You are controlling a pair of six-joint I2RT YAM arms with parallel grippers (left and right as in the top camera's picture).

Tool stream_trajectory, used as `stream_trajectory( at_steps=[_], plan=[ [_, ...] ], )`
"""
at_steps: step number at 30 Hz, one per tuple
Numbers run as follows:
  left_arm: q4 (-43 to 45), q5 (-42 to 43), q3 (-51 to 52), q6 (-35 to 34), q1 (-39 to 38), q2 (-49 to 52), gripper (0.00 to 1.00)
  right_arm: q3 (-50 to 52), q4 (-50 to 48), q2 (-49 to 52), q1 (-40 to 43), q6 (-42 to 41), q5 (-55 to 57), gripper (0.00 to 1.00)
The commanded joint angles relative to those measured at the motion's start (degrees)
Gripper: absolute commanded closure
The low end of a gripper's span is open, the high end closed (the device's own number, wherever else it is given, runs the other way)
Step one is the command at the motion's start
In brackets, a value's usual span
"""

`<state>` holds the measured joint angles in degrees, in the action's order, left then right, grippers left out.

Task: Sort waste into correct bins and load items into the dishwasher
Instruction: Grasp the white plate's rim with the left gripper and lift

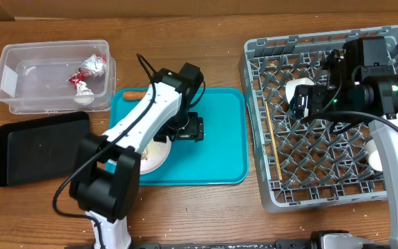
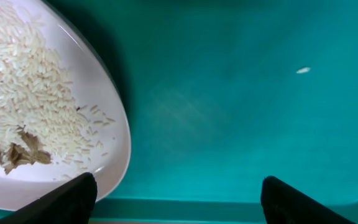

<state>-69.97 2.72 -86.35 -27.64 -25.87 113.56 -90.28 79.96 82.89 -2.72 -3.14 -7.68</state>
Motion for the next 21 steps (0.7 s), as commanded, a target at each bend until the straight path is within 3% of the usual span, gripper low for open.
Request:
stream_trajectory(
  at_steps=[1,9,12,14,18,21],
  plan=[
    [0.4,-1.7,0.4,-1.6,-0.1,3.8,0.14,0.3,-0.3,0.1,0.2,0.3,-0.6,0.0],
    [1.1,-1.7,0.4,-1.6,-0.1,9.1,0.15,0.3,-0.3,0.1,0.2,0.3,-0.6,0.0],
    [1.6,-1.7,0.4,-1.6,-0.1,9.9,0.22,0.3,-0.3,0.1,0.2,0.3,-0.6,0.0],
    [2.2,-1.7,0.4,-1.5,-0.1,10.0,0.29,0.3,-0.3,0.1,0.2,0.3,-0.6,0.0],
    [3.2,-2.4,0.4,-1.1,-0.1,10.0,0.63,0.3,-0.3,0.1,0.2,0.3,-0.6,0.0],
    [3.2,-3.2,0.4,-1.1,-0.1,10.0,0.77,0.3,-0.3,0.1,0.2,0.3,-0.6,0.0]
  ],
)
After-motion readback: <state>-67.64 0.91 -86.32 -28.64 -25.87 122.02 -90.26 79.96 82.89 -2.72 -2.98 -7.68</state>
